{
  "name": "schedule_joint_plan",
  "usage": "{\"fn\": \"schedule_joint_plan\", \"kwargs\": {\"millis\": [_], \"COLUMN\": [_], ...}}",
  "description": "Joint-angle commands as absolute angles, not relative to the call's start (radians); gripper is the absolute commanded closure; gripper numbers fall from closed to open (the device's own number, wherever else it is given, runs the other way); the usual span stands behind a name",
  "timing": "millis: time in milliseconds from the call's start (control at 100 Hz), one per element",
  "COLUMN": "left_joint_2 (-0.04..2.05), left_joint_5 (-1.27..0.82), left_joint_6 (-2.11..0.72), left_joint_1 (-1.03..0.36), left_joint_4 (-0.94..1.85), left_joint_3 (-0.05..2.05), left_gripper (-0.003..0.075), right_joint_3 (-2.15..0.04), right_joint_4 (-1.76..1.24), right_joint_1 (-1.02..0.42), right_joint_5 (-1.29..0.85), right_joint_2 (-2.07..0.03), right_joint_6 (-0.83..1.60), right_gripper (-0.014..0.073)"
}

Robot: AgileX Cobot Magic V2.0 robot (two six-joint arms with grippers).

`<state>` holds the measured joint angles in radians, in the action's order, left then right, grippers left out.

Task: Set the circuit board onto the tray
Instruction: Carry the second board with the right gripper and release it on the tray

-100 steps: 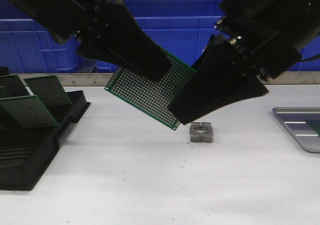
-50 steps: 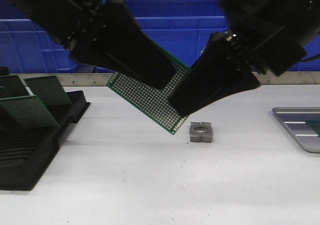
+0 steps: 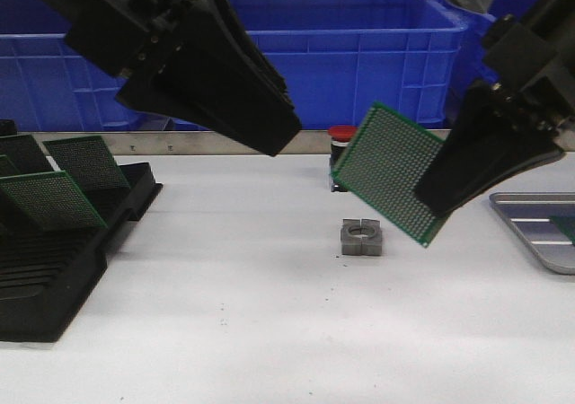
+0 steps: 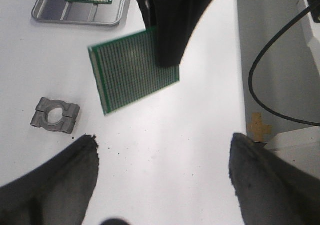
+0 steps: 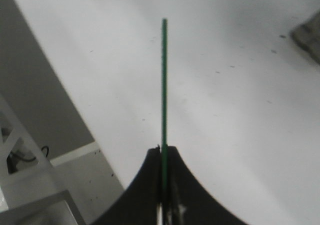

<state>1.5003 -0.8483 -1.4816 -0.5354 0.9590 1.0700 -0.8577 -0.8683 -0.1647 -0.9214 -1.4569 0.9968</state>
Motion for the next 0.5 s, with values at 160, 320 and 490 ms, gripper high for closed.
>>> {"fn": "schedule_joint_plan", "kwargs": {"millis": [160,320,490], "left_joint_2": [1.470,1.470,1.470], "left_joint_5": [-0.839,-0.839,-0.839], "left_joint_6": [-1.481,-1.481,-1.481], "left_joint_1": [-0.541,-0.541,-0.541], "left_joint_4": [0.998,0.998,0.998], "left_joint_3": [1.102,1.102,1.102], "left_gripper": [0.0214,0.0214,0.0214], "right_joint_3": [-0.887,-0.885,-0.885], "right_joint_4": [-0.899,-0.899,-0.899], "right_joint_1": [0.088,0.217,0.276], "right_joint_5": [-0.809,-0.722,-0.627], "right_joint_2": [-1.447,-1.503,-1.573], "right_joint_6": [0.909,0.909,0.909], "right_gripper": [0.0659,0.0659,0.0659]}}
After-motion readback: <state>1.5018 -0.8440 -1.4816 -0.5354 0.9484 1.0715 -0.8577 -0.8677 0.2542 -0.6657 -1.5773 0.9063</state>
